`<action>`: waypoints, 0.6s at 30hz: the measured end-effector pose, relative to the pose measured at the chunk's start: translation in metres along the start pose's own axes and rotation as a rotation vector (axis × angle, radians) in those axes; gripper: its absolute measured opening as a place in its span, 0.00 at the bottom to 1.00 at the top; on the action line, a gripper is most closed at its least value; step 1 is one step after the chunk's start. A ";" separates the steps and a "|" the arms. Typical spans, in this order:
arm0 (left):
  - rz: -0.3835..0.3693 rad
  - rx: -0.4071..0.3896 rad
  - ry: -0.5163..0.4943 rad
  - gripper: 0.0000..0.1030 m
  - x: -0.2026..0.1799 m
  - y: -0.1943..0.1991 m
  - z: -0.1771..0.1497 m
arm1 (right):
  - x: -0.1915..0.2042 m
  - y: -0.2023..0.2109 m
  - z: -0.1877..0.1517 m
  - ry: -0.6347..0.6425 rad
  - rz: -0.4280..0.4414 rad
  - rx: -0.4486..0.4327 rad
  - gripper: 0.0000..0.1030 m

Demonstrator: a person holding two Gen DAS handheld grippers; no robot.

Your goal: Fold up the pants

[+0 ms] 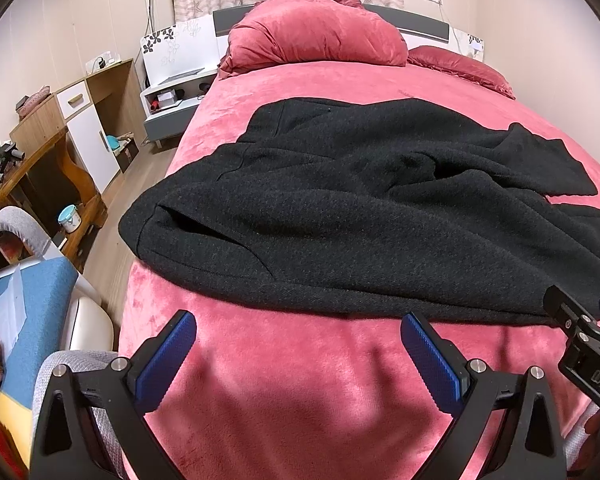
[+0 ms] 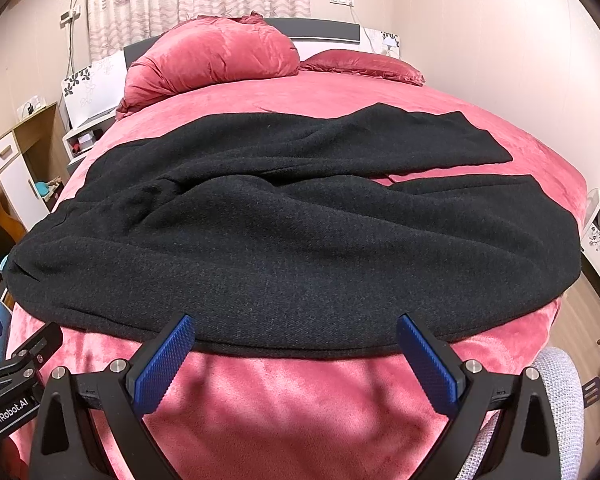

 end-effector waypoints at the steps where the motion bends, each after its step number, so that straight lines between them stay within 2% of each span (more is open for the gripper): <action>1: 0.000 0.001 -0.001 1.00 0.000 0.000 0.000 | 0.000 0.000 0.000 0.000 -0.001 0.000 1.00; 18: -0.018 0.011 -0.005 1.00 -0.002 -0.003 -0.001 | 0.000 0.001 0.001 -0.005 0.005 -0.004 1.00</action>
Point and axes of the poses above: each gripper's, at about its wrist camera, not at the fingertips, and y roughly against the way its jaws point, x to its left, z to its top, the point moved 10 cm from there along -y, roughly the way its jaws point, and after that the axes turned 9 degrees about -y, right-handed, at the moved point
